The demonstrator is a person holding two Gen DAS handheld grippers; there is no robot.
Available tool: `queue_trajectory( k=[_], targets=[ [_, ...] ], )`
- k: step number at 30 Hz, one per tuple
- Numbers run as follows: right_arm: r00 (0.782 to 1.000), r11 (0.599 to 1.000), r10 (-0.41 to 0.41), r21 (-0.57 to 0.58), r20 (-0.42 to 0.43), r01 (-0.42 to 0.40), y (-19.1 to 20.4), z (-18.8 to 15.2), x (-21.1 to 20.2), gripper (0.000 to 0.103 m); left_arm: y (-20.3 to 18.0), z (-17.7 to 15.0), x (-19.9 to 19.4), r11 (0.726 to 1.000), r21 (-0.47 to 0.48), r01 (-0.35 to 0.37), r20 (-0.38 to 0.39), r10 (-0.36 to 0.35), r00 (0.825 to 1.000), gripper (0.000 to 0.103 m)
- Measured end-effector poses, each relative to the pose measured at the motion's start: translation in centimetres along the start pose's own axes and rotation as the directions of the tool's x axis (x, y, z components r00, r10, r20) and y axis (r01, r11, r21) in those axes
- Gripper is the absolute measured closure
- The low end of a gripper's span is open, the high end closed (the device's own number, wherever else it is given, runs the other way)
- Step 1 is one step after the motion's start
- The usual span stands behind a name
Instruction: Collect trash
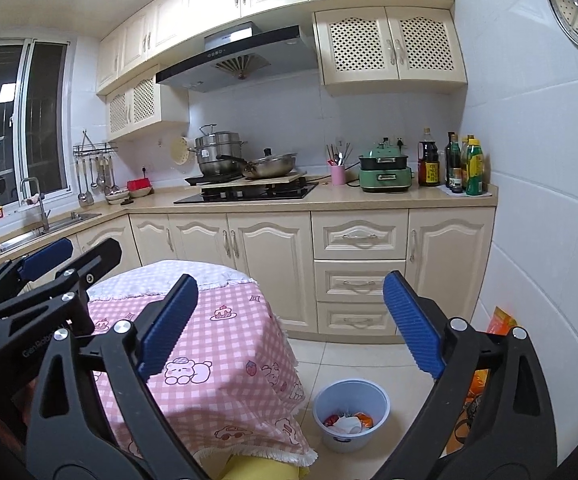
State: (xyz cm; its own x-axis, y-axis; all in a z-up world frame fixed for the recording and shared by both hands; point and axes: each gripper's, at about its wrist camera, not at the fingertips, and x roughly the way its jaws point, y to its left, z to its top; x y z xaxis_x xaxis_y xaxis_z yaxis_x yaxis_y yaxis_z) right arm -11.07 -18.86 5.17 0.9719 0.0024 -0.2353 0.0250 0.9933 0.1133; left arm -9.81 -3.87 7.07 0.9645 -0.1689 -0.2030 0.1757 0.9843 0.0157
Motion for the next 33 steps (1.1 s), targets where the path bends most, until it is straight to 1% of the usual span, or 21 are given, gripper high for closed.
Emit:
queue_trajectory(
  k=[2,4,9,13,17,22,33],
  targets=[
    [1.000,1.000,-0.006,0.000,-0.002,0.006,0.1,-0.1,0.0,0.010,0.2,0.0,-0.2,1.000,-0.001,-0.008,0.002,0.008,1.000,0.030],
    [1.000,1.000,-0.018,0.001,-0.005,0.018,0.1,-0.1,0.1,0.010,0.3,-0.1,-0.3,1.000,-0.011,-0.029,0.006,0.029,1.000,0.026],
    [0.999,0.999,-0.034,-0.006,-0.017,0.034,0.2,-0.2,0.3,0.010,0.7,-0.4,0.1,0.999,-0.024,-0.038,-0.020,0.038,0.999,0.023],
    [0.999,0.999,-0.039,-0.001,-0.020,0.039,0.2,-0.3,0.4,0.010,1.1,-0.4,0.3,0.999,-0.030,-0.038,-0.024,0.038,0.999,0.019],
    [0.998,0.999,-0.053,0.003,-0.027,0.053,0.3,-0.6,0.6,0.010,1.1,-0.5,0.4,0.998,-0.028,-0.054,-0.029,0.053,0.998,0.019],
    [0.998,0.999,-0.052,0.004,-0.027,0.052,0.2,-0.6,0.6,0.010,1.1,-0.6,0.3,0.998,-0.029,-0.059,-0.031,0.058,0.998,0.019],
    [0.998,0.999,-0.052,0.011,-0.041,0.052,0.2,-0.6,0.6,0.010,1.0,-0.8,0.6,0.998,-0.020,-0.055,-0.046,0.054,0.997,0.019]
  ],
)
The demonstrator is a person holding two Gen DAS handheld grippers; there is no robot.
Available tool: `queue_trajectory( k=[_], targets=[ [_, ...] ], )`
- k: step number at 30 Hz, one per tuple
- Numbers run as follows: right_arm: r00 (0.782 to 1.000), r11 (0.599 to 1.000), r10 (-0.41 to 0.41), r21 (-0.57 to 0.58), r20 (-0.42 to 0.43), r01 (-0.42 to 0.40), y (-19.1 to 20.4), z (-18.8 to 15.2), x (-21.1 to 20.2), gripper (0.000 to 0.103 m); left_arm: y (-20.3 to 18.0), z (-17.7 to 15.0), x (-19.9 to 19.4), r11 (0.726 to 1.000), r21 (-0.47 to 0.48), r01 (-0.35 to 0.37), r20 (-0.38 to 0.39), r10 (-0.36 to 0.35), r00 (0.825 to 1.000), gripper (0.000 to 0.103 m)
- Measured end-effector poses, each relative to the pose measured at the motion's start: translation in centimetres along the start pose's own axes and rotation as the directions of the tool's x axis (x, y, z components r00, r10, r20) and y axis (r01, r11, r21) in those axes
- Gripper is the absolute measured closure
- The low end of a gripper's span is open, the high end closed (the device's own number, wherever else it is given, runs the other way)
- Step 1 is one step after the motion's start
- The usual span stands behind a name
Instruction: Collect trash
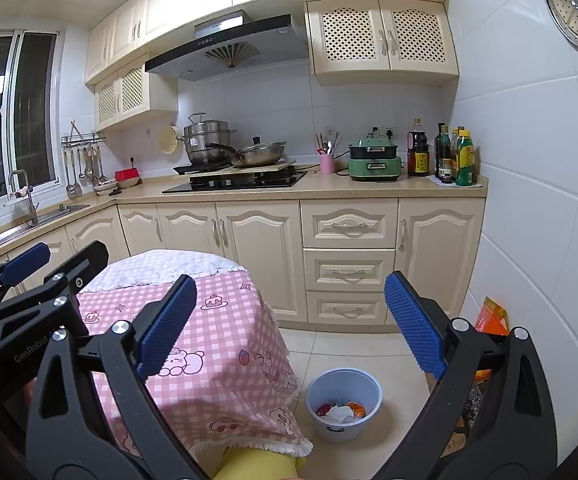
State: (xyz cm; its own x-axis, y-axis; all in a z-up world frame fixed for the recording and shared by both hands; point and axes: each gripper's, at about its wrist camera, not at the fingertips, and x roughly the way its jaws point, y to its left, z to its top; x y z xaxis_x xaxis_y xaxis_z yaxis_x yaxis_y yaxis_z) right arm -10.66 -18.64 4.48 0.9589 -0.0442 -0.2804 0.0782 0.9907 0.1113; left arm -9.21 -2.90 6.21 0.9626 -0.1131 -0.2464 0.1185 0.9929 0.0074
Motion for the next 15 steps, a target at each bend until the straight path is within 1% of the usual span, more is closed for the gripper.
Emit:
queue_trajectory(
  k=[15],
  targets=[
    [1.000,1.000,-0.008,0.007,-0.026,0.008,-0.76,-0.38,0.45,0.010,-0.13,-0.22,0.88,1.000,-0.002,0.005,-0.031,-0.005,1.000,0.019]
  ],
)
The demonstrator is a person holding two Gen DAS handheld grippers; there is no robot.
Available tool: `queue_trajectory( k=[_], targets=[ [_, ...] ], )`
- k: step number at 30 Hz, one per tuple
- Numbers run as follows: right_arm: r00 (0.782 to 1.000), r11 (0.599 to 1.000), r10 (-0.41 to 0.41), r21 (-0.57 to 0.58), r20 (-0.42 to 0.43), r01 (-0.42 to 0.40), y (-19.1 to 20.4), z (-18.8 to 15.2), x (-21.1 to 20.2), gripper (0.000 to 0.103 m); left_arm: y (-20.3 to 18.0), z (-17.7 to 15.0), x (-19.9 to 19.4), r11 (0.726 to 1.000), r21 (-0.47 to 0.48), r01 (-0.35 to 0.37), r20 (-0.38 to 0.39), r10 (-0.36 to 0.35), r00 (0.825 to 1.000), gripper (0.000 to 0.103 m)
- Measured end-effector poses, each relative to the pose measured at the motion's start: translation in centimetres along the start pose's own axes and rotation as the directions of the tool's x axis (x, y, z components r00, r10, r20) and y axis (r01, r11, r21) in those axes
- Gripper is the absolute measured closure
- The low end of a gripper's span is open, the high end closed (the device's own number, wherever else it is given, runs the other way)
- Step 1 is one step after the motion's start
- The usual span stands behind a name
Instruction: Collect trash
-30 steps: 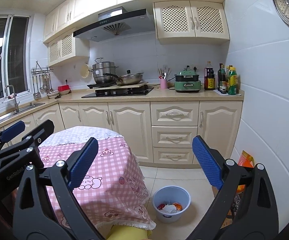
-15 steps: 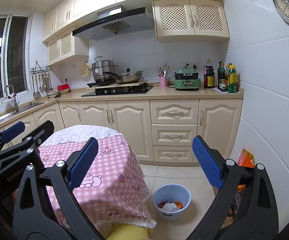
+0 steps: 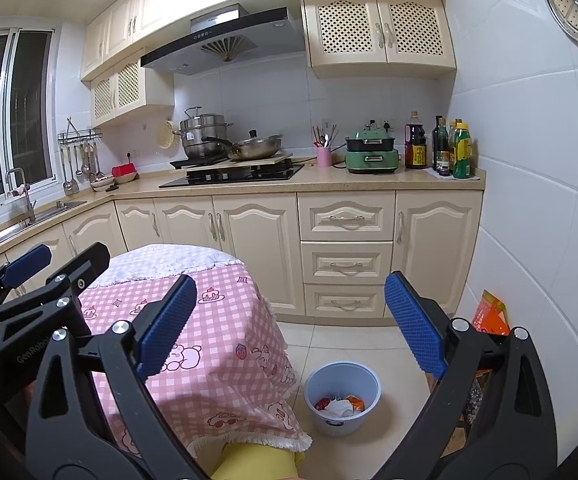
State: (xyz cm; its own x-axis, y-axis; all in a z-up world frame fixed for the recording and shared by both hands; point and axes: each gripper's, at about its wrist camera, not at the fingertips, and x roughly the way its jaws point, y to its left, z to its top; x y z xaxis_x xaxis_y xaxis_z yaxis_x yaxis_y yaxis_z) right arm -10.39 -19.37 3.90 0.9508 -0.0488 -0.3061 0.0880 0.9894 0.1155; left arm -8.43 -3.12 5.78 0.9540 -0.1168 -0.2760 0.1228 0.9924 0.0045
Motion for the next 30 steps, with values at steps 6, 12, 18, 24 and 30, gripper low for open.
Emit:
queue_trajectory(
  k=[6,12,18,24,30],
  targets=[
    [1.000,1.000,0.005,0.003,-0.007,-0.005,-0.03,-0.07,0.19,0.010,-0.06,-0.13,0.06,1.000,0.002,-0.001,-0.004,0.001,1.000,0.019],
    [1.000,1.000,0.004,0.008,-0.016,-0.004,-0.21,-0.26,0.37,0.010,-0.14,-0.18,0.10,1.000,0.001,-0.001,-0.007,0.001,1.000,0.019],
    [1.000,1.000,0.000,0.011,-0.019,0.000,-0.43,-0.41,0.36,0.010,-0.17,-0.40,0.19,1.000,0.001,-0.001,-0.010,0.001,1.000,0.019],
    [1.000,1.000,0.001,0.011,-0.021,0.000,-0.37,-0.36,0.41,0.010,-0.16,-0.56,0.16,1.000,0.001,-0.002,-0.011,0.002,1.000,0.019],
    [1.000,1.000,0.002,0.012,-0.024,-0.002,-0.35,-0.40,0.47,0.010,-0.08,-0.69,0.14,1.000,0.000,-0.001,-0.013,0.001,1.000,0.019]
  ],
)
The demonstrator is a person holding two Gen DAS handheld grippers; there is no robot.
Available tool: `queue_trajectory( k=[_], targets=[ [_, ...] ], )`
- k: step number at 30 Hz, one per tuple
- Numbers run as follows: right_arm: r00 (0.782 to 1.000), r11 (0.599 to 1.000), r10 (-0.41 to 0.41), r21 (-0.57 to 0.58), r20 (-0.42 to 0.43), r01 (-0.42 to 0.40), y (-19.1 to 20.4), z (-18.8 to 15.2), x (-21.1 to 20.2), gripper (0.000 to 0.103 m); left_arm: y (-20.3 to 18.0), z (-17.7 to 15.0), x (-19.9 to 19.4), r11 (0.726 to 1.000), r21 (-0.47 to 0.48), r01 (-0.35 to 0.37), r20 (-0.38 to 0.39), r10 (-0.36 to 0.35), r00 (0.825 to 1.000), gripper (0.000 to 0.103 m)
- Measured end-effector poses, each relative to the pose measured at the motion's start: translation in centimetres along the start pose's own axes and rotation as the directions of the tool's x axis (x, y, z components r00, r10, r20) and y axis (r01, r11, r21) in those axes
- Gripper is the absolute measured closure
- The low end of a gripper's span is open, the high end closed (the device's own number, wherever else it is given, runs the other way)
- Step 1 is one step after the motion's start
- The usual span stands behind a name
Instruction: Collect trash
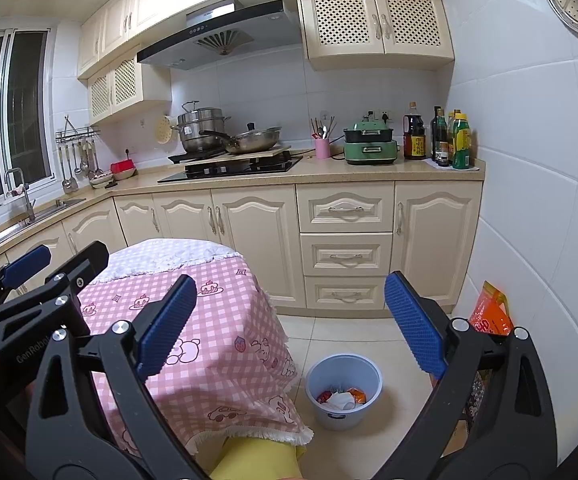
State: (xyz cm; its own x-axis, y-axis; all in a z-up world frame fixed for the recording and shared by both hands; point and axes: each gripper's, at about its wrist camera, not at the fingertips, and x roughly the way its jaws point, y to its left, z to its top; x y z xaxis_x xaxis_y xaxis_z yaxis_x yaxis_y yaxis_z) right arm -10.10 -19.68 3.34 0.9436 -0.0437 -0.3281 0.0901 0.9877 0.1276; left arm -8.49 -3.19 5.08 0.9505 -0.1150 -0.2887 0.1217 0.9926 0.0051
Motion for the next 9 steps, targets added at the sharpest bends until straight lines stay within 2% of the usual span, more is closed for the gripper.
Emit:
queue_trajectory(
  k=[9],
  targets=[
    [1.000,1.000,0.000,0.004,-0.024,0.001,0.10,-0.69,0.78,0.008,0.50,-0.40,0.80,1.000,-0.008,0.003,-0.035,-0.003,0.999,0.019]
  ],
)
